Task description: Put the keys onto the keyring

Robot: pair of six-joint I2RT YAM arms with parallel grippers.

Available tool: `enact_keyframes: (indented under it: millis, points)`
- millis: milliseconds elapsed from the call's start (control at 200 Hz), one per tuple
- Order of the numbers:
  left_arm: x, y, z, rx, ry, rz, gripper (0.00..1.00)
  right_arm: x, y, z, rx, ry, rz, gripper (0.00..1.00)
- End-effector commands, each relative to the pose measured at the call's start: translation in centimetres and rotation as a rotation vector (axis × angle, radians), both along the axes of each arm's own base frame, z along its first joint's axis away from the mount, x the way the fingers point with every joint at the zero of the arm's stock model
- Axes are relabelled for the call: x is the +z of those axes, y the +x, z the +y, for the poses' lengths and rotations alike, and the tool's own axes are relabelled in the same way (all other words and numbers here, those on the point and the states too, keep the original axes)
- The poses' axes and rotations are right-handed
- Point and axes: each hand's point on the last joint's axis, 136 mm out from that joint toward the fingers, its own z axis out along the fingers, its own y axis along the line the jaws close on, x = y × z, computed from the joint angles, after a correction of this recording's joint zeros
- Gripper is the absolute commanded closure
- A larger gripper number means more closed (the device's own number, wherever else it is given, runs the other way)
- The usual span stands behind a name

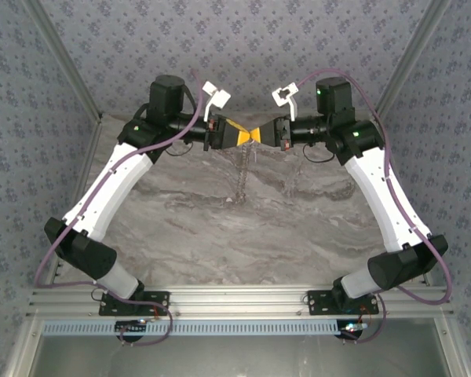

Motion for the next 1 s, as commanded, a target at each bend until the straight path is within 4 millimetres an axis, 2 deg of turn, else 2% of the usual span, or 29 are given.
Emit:
enact_keyframes:
  millis: [0, 185, 315, 829, 994]
  points:
    - [0.6, -1.1, -0.3, -0.045, -0.024, -0.008, 0.87, 0.6, 0.4, 0.0, -0.004, 0.021, -0.017, 1.0]
    - [0.7, -1.4, -0.4, -0.055, -0.027, -0.008, 0.91, 0.4, 0.5, 0.0, -0.011, 0.017, -0.014, 1.0]
    - [0.7, -1.5, -0.4, -0.056, -0.029, -0.008, 1.0, 0.2, 0.7, -0.1, -0.016, 0.015, -0.011, 1.0]
    - [1.2, -0.3, -0.2, 0.012, -0.059, -0.033, 1.0, 0.9, 1.0, 0.0, -0.021, 0.046, -0.023, 1.0]
    - [2.6, 1.4, 1.9, 0.107, -0.117, -0.052, 0.73, 0.7, 1.2, -0.5, -0.039, 0.039, -0.026, 1.0]
